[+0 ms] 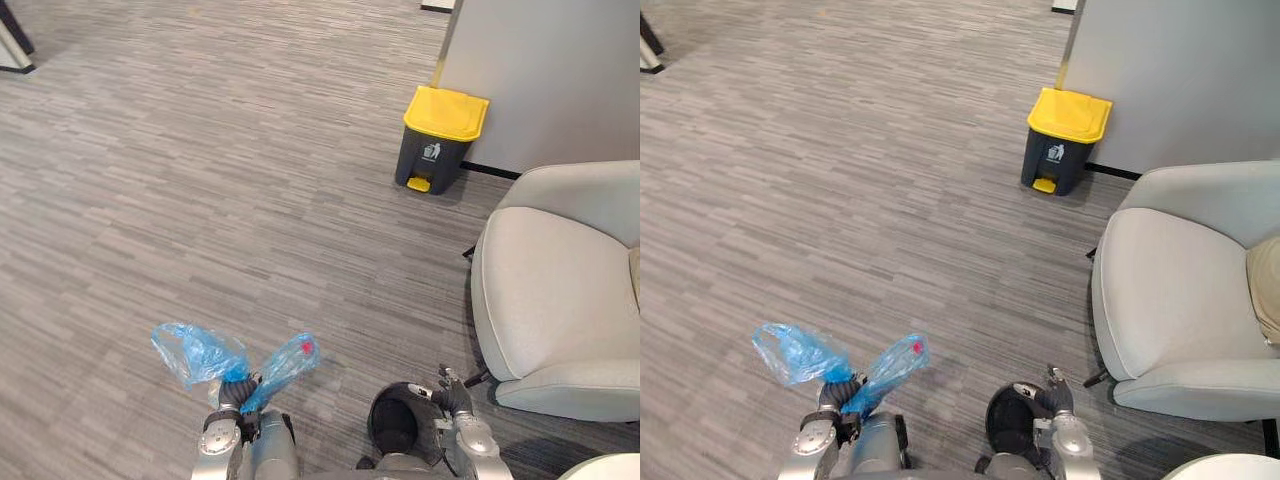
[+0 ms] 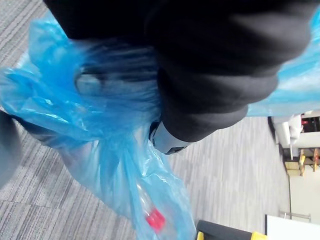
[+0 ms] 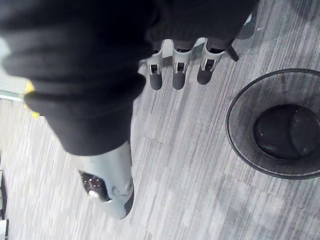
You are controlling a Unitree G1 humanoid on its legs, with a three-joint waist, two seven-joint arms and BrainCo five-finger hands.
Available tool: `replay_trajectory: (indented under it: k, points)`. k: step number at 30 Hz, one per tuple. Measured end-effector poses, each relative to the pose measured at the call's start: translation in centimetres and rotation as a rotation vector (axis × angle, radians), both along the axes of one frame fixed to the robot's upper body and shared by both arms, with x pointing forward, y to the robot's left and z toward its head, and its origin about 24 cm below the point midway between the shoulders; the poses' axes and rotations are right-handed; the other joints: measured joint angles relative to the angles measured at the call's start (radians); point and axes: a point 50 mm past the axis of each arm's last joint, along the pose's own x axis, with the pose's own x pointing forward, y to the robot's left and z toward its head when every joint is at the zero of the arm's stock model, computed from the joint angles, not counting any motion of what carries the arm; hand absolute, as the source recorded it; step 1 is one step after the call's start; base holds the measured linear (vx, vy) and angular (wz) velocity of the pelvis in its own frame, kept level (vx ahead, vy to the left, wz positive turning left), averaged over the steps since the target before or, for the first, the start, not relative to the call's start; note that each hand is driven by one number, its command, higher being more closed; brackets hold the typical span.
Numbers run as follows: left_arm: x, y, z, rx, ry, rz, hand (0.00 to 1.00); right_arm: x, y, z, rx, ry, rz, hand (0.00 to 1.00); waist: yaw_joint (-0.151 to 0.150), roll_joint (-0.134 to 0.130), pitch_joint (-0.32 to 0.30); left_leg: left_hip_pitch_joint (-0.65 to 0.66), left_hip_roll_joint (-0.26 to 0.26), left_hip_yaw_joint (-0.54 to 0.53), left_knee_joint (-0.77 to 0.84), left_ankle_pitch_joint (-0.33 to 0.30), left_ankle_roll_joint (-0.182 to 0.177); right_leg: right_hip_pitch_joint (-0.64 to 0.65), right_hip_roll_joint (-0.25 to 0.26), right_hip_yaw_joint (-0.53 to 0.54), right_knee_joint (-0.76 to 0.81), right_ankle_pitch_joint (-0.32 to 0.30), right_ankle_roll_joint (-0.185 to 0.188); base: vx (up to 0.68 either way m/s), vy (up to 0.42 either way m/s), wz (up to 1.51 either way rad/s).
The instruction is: Gather rubbish on tea table into small bin, then transfer packed bag to large trash can.
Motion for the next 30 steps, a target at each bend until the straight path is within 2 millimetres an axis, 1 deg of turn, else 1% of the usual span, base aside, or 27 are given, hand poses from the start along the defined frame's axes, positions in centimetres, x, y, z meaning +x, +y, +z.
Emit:
replay_trajectory:
  k: [1, 2, 3, 4, 5, 6, 7, 8, 9, 10, 11, 12, 13, 14, 15, 17, 18, 19, 20, 21, 22, 23, 24, 25, 27, 29, 30]
  points:
    - [-0.2, -0.1, -0.3, -0.006, 0.015, 0.001, 1.00, -0.3, 0.3, -0.3, 0.010, 0.023, -0.011, 0.00, 0.015, -0.017, -0.011, 0.002, -0.016, 0.004, 0.046, 0.038, 0.009, 0.002, -0.024, 0.034, 0.025, -0.034, 0.029, 0.43, 0.418, -0.42]
    - [-0.1, 0.0, -0.2, 0.001, 0.016, -0.005, 1.00, -0.7, 0.8, -0.5, 0.023, 0.027, -0.016, 0.00, 0.012, -0.051, -0.028, 0.006, -0.050, 0.028, 0.048, 0.004, 0.021, -0.004, -0.066, 0.046, 0.036, -0.042, 0.037, 0.47, 0.407, -0.31]
    - [0.2, 0.2, 0.0, 0.009, 0.005, -0.011, 1.00, -0.8, 1.0, -0.6, 0.031, 0.031, -0.019, 0.00, 0.012, -0.075, -0.038, 0.015, -0.080, 0.056, 0.060, -0.030, 0.037, -0.005, -0.105, 0.057, 0.053, -0.041, 0.040, 0.42, 0.309, -0.09]
    - [0.3, 0.0, 0.0, 0.009, 0.003, -0.021, 1.00, -0.9, 1.0, -0.6, 0.031, 0.034, -0.019, 0.00, 0.016, -0.081, -0.037, 0.026, -0.091, 0.069, 0.069, -0.048, 0.048, -0.010, -0.122, 0.069, 0.080, -0.037, 0.044, 0.48, 0.399, -0.31]
    - [0.6, -0.3, 0.1, 0.010, -0.001, -0.041, 1.00, -0.8, 1.0, -0.5, 0.030, 0.029, -0.018, 0.00, 0.022, -0.086, -0.037, 0.065, -0.111, 0.105, 0.074, -0.089, 0.066, -0.062, -0.156, 0.103, 0.220, -0.019, 0.070, 0.39, 0.328, -0.37]
    - [0.6, -0.3, 0.1, 0.013, 0.001, -0.047, 1.00, -0.6, 1.1, -0.5, 0.030, 0.025, -0.016, 0.00, 0.022, -0.084, -0.036, 0.086, -0.116, 0.117, 0.073, -0.102, 0.073, -0.097, -0.167, 0.112, 0.309, 0.005, 0.086, 0.45, 0.338, -0.39]
    - [0.6, -0.7, 0.1, 0.012, 0.004, -0.068, 1.00, -0.5, 1.2, -0.4, 0.029, 0.023, -0.007, 0.00, 0.019, -0.081, -0.033, 0.131, -0.123, 0.133, 0.059, -0.120, 0.084, -0.173, -0.172, 0.143, 0.494, 0.043, 0.111, 0.29, 0.152, -0.21]
    - [0.7, -0.4, 0.1, 0.025, 0.005, -0.075, 1.00, -0.5, 1.4, -0.5, 0.033, 0.023, -0.005, 0.00, 0.016, -0.080, -0.032, 0.180, -0.127, 0.146, 0.040, -0.133, 0.091, -0.240, -0.165, 0.153, 0.648, 0.044, 0.112, 0.34, 0.137, -0.19]
    - [0.7, -0.2, 0.1, 0.031, 0.006, -0.074, 1.00, -0.4, 1.6, -0.4, 0.036, 0.022, -0.003, 0.00, 0.016, -0.080, -0.031, 0.206, -0.131, 0.150, 0.023, -0.139, 0.092, -0.274, -0.159, 0.148, 0.705, 0.040, 0.106, 0.31, 0.082, -0.16]
    - [0.7, 0.0, 0.2, 0.041, 0.007, -0.072, 1.00, -0.4, 1.7, -0.4, 0.039, 0.019, 0.000, 0.00, 0.004, -0.074, -0.027, 0.257, -0.136, 0.152, -0.012, -0.154, 0.099, -0.337, -0.138, 0.126, 0.782, 0.033, 0.091, 0.31, 0.062, -0.10]
    - [0.7, 0.1, 0.2, 0.044, 0.006, -0.072, 1.00, -0.3, 1.8, -0.4, 0.040, 0.016, 0.001, 0.00, -0.003, -0.069, -0.023, 0.281, -0.137, 0.151, -0.030, -0.161, 0.097, -0.366, -0.124, 0.115, 0.803, 0.028, 0.082, 0.31, 0.007, 0.00]
    - [0.7, 0.1, 0.2, 0.048, 0.005, -0.070, 1.00, -0.3, 1.8, -0.3, 0.040, 0.012, 0.000, 0.00, -0.011, -0.071, -0.022, 0.323, -0.139, 0.150, -0.056, -0.167, 0.090, -0.415, -0.102, 0.086, 0.802, 0.022, 0.073, 0.83, -0.223, 0.13]
    - [1.7, -0.1, 0.7, 0.054, -0.021, -0.077, 1.00, -0.4, 1.6, -0.4, 0.040, 0.017, -0.011, 0.00, -0.034, -0.087, -0.022, 0.446, -0.142, 0.149, -0.108, -0.210, 0.023, -0.530, -0.071, -0.068, 0.444, 0.058, 0.010, 0.99, -0.261, 0.09]
    - [2.1, 0.0, 0.7, 0.055, -0.021, -0.074, 1.00, -0.6, 1.3, -0.6, 0.033, 0.028, -0.014, 0.00, -0.035, -0.081, -0.024, 0.465, -0.133, 0.139, -0.095, -0.234, -0.014, -0.502, -0.053, -0.083, 0.362, 0.146, -0.089, 1.01, -0.255, -0.09]
    - [2.3, 0.1, 0.6, 0.056, -0.019, -0.072, 1.00, -0.1, 1.1, -0.4, 0.030, 0.019, -0.020, 0.00, -0.031, -0.055, -0.022, 0.450, -0.104, 0.127, -0.064, -0.218, -0.029, -0.492, -0.026, -0.095, 0.341, 0.162, -0.116, 0.44, -0.070, -0.17]
    - [2.5, -0.1, 0.6, 0.051, -0.016, -0.073, 1.00, 0.6, 0.9, -0.2, 0.026, 0.003, -0.024, 0.00, -0.041, -0.057, -0.013, 0.439, -0.107, 0.092, -0.087, -0.224, -0.029, -0.454, -0.026, -0.093, 0.311, 0.159, -0.121, 0.29, -0.104, -0.02]
    - [2.8, -0.4, 0.6, 0.039, -0.024, -0.074, 1.00, 0.4, 0.5, -0.2, 0.019, 0.007, -0.036, 0.00, -0.049, -0.051, -0.015, 0.462, -0.105, 0.093, -0.121, -0.157, -0.041, -0.420, -0.019, -0.112, 0.294, 0.149, -0.116, 0.29, -0.179, 0.18]
    - [2.4, -0.5, 0.5, 0.029, -0.020, -0.062, 1.00, 0.1, 0.4, -0.3, 0.020, 0.014, -0.045, 0.00, -0.054, -0.053, -0.012, 0.475, -0.085, 0.091, -0.044, -0.120, -0.053, -0.344, -0.009, -0.137, 0.259, 0.096, -0.110, 0.26, -0.136, 0.17]
    - [2.0, -0.6, 0.2, 0.018, -0.008, -0.051, 1.00, -0.5, 0.3, -0.7, 0.023, 0.039, -0.049, 0.00, -0.057, -0.045, -0.009, 0.439, -0.049, 0.074, 0.144, -0.107, -0.054, -0.273, 0.008, -0.137, 0.227, 0.059, -0.102, 0.22, -0.108, 0.02]
    - [1.6, -0.8, 0.0, 0.008, 0.003, -0.049, 1.00, -0.8, 0.3, -0.8, 0.022, 0.047, -0.051, 0.00, -0.056, -0.030, -0.013, 0.397, -0.020, 0.056, 0.254, -0.073, -0.051, -0.246, 0.028, -0.132, 0.210, 0.055, -0.104, 0.23, -0.022, -0.39]
    - [1.0, -1.1, -0.3, -0.009, 0.017, -0.052, 1.00, -1.1, 0.3, -1.0, 0.023, 0.055, -0.048, 0.00, -0.031, -0.035, -0.031, 0.310, 0.029, 0.040, 0.439, -0.013, -0.040, -0.216, 0.054, -0.105, 0.189, 0.043, -0.124, 0.23, 0.004, -0.73]
    - [0.6, -1.1, -0.5, -0.013, 0.027, -0.051, 1.00, -0.9, 0.6, -1.0, 0.028, 0.054, -0.040, 0.00, -0.018, -0.021, -0.038, 0.266, 0.052, 0.040, 0.511, -0.023, -0.024, -0.204, 0.067, -0.076, 0.183, 0.037, -0.133, 0.33, 0.055, -0.95]
    - [0.2, -0.9, -0.6, -0.014, 0.037, -0.042, 1.00, -0.7, 0.8, -0.9, 0.030, 0.048, -0.037, 0.00, -0.018, -0.027, -0.036, 0.209, 0.053, 0.041, 0.543, -0.042, -0.006, -0.183, 0.070, -0.042, 0.167, 0.033, -0.132, 0.27, 0.062, -0.80]
    - [0.1, -0.8, -0.6, -0.014, 0.039, -0.036, 1.00, -0.5, 0.8, -0.9, 0.030, 0.047, -0.032, 0.00, -0.018, -0.031, -0.033, 0.186, 0.051, 0.045, 0.538, -0.059, -0.008, -0.172, 0.070, -0.022, 0.156, 0.034, -0.131, 0.33, 0.089, -0.92]
    - [-0.1, -0.6, -0.7, -0.013, 0.046, -0.025, 1.00, -0.5, 0.9, -0.9, 0.031, 0.053, -0.027, 0.00, 0.005, -0.041, -0.029, 0.134, 0.039, 0.051, 0.458, -0.095, 0.003, -0.131, 0.060, 0.053, 0.112, 0.045, -0.111, 0.35, 0.170, -1.01]
    - [-0.2, -0.7, -0.8, -0.016, 0.047, -0.025, 1.00, -0.4, 0.9, -0.9, 0.029, 0.058, -0.028, 0.00, 0.008, -0.050, -0.026, 0.096, -0.001, 0.038, 0.327, -0.099, 0.008, -0.091, 0.035, 0.105, 0.069, 0.044, -0.093, 0.36, 0.252, -0.75]
    - [-0.1, -0.8, -0.8, -0.021, 0.045, -0.025, 1.00, -0.1, 0.7, -0.7, 0.020, 0.051, -0.030, 0.00, 0.017, -0.055, -0.022, 0.070, -0.030, 0.024, 0.226, -0.095, 0.003, -0.069, 0.010, 0.139, 0.046, 0.040, -0.069, 0.40, 0.329, -0.77]
